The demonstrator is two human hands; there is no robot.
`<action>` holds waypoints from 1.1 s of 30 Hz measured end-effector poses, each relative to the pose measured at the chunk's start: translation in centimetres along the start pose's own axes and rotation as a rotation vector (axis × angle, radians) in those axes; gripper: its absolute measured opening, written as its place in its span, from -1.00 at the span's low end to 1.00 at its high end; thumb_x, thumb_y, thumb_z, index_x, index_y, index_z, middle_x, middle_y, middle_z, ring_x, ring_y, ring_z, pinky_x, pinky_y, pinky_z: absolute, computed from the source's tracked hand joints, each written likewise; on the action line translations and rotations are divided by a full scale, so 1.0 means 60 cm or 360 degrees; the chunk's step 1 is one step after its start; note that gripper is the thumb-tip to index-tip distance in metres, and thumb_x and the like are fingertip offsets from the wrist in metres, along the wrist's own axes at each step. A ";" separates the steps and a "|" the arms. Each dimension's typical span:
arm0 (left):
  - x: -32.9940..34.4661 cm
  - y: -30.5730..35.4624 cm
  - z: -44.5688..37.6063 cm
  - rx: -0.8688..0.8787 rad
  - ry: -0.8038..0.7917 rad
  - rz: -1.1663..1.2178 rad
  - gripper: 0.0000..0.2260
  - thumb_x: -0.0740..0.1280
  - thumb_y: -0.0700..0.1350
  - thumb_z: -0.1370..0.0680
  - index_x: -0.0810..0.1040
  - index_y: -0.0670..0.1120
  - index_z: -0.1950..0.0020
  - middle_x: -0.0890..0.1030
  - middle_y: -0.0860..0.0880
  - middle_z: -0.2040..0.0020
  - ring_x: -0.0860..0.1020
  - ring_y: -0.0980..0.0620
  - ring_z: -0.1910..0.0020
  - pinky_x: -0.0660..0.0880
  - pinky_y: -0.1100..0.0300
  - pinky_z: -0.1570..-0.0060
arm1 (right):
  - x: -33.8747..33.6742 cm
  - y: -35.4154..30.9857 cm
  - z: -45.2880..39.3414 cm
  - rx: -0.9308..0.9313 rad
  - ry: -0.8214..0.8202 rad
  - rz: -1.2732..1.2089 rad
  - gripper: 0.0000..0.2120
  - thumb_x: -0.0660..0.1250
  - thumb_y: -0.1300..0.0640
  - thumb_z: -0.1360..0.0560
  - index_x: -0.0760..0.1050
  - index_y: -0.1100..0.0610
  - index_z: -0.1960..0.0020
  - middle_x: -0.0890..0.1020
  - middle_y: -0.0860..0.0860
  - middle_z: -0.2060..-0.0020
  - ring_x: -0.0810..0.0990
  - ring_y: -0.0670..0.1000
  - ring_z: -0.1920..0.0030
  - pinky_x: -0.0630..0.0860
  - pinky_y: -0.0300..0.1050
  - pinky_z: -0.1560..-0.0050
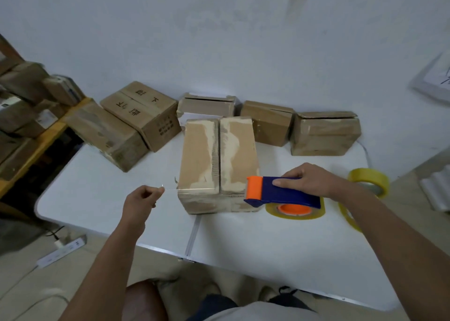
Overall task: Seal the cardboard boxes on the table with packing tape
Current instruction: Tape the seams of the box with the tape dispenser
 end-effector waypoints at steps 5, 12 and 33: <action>-0.050 0.004 -0.025 0.0017 0.0087 -0.0007 -0.77 0.47 -0.09 -0.53 0.51 -0.19 0.20 0.49 -0.07 0.29 0.42 -0.04 0.25 0.40 0.12 0.17 | -0.026 0.020 0.010 0.0057 0.0107 0.0182 -0.65 0.37 -0.32 -0.41 0.68 -0.09 0.02 0.70 -0.14 0.22 0.66 -0.11 0.18 0.50 -0.24 0.22; -0.016 -0.022 -0.001 -0.0068 0.0082 -0.0029 -0.74 0.47 -0.01 -0.52 0.50 -0.16 0.17 0.53 -0.07 0.26 0.46 -0.03 0.25 0.46 0.05 0.13 | -0.055 0.035 0.013 0.0101 0.0297 0.0177 -0.64 0.34 -0.36 -0.40 0.67 -0.12 0.04 0.69 -0.13 0.18 0.64 -0.10 0.17 0.50 -0.22 0.21; 0.048 -0.025 0.006 -0.0049 0.0214 -0.0518 -0.50 0.48 0.21 -0.44 0.42 -0.12 -0.12 0.50 -0.09 0.00 0.52 -0.08 0.01 0.48 0.06 0.09 | -0.050 0.087 0.015 0.0187 0.0415 0.0335 -0.54 0.26 -0.32 -0.47 0.68 0.04 0.04 0.70 -0.04 0.21 0.64 -0.04 0.20 0.57 -0.11 0.11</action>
Point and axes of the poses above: each hand's wrist, its own z-axis away from the middle knuckle, its own x-axis out of the palm, y = z × x, the point moved 6 cm from there along -z, towards the middle knuckle
